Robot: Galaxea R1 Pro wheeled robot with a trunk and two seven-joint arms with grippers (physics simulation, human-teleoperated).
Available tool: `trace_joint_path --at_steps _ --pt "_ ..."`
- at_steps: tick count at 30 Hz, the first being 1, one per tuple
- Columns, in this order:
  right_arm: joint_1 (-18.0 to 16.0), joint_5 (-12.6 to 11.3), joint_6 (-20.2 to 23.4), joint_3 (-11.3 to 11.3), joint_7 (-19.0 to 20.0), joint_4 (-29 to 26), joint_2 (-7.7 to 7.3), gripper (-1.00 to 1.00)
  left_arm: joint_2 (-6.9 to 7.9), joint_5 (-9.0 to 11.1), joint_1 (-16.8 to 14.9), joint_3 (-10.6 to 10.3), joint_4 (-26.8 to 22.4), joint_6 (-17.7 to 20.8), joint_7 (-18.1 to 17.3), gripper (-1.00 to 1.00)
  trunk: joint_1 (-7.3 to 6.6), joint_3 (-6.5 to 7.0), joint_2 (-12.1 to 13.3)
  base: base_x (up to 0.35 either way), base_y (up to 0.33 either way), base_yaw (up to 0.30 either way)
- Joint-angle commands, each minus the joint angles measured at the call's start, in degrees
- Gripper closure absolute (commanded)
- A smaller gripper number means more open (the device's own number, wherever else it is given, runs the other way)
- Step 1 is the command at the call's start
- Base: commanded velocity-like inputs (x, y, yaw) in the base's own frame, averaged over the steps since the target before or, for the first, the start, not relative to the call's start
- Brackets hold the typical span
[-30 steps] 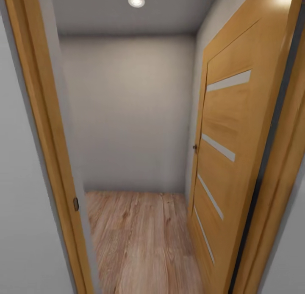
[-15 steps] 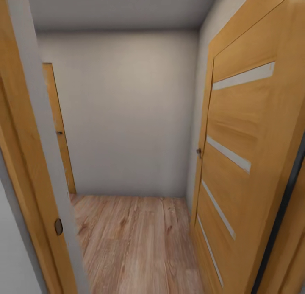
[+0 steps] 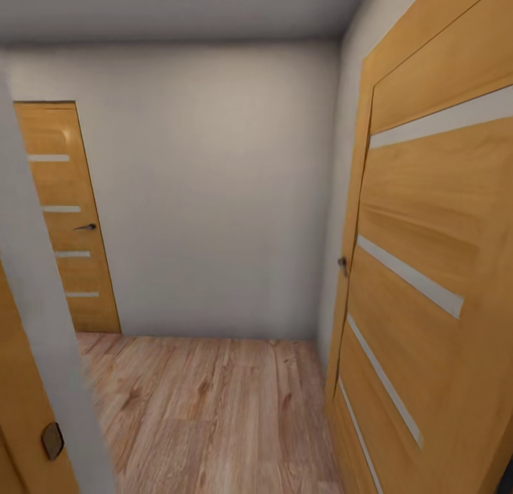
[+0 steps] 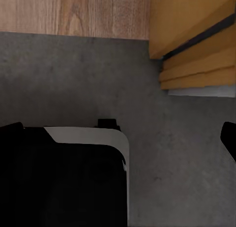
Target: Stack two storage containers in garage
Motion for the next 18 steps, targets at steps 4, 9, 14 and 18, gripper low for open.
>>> trace_joint_path --at_steps 4,9,14,18 --pt "-0.09 -0.49 -0.35 0.48 -0.06 0.19 0.00 -1.00 -0.04 0.45 -0.06 -0.49 0.04 -0.23 0.17 -1.00 0.04 -0.09 -0.06 0.322 -0.033 0.000" --pt "-0.09 -0.49 -0.35 0.48 -0.06 0.19 -0.01 -1.00 -0.14 0.42 -0.06 -0.49 0.04 -0.77 0.19 -1.00 0.04 -0.09 -0.06 0.153 -0.038 0.000" --pt "-0.09 -0.49 -0.35 0.48 -0.06 0.19 -0.03 -1.00 -0.30 0.38 -0.06 -0.47 0.00 -0.94 0.19 -1.00 0.04 -0.09 -0.06 0.032 -0.033 0.000" --pt "-0.09 -0.49 -0.35 0.48 -0.06 0.19 -0.06 -1.00 -0.29 0.36 -0.06 -0.48 0.03 -0.95 0.19 -1.00 0.04 -0.09 -0.06 0.086 -0.199 0.000"
